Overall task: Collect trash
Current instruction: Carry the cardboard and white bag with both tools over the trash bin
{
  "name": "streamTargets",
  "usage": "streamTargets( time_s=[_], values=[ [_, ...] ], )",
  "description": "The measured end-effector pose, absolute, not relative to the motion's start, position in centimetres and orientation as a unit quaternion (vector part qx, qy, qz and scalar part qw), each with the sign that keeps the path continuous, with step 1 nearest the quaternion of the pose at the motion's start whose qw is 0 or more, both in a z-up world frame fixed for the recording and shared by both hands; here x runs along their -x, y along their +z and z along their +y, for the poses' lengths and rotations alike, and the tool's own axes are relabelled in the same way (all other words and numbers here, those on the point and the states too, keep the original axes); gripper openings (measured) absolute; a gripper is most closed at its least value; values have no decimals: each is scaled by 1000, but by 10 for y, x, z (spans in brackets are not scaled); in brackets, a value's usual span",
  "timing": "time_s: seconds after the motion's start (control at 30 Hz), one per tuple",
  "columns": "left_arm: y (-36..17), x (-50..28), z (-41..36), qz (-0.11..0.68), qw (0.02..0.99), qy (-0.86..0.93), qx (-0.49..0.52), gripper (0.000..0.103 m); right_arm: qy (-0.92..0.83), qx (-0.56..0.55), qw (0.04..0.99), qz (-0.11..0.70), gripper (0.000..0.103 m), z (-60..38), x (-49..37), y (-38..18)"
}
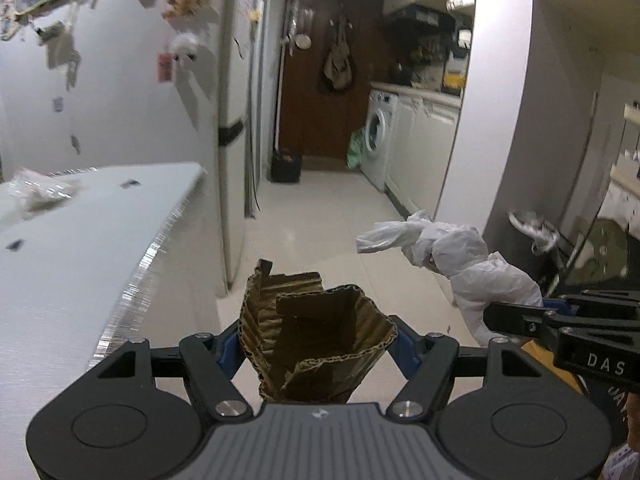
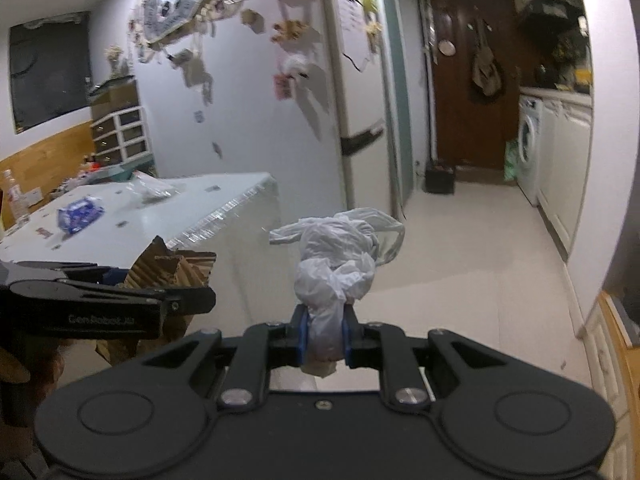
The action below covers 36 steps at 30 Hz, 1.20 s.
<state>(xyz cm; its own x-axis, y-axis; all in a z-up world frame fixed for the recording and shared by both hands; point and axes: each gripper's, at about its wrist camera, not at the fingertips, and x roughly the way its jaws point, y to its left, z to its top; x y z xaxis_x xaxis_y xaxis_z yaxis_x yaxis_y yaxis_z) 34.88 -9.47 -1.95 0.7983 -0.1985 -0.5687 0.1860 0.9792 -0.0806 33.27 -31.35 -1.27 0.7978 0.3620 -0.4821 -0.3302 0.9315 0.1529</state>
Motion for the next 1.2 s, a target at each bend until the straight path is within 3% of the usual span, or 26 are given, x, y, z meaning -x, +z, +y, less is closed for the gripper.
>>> streamTargets(
  time_s=[0.53,1.2],
  values=[
    [-119,-441,-132,411,904,-118,-15,71,140,-59,908,391,17,-347,-400,-112],
    [-253,-527,-114,576,811,-105,-18,71,142,-61,803,576,18,-318,-478,-248]
  ],
)
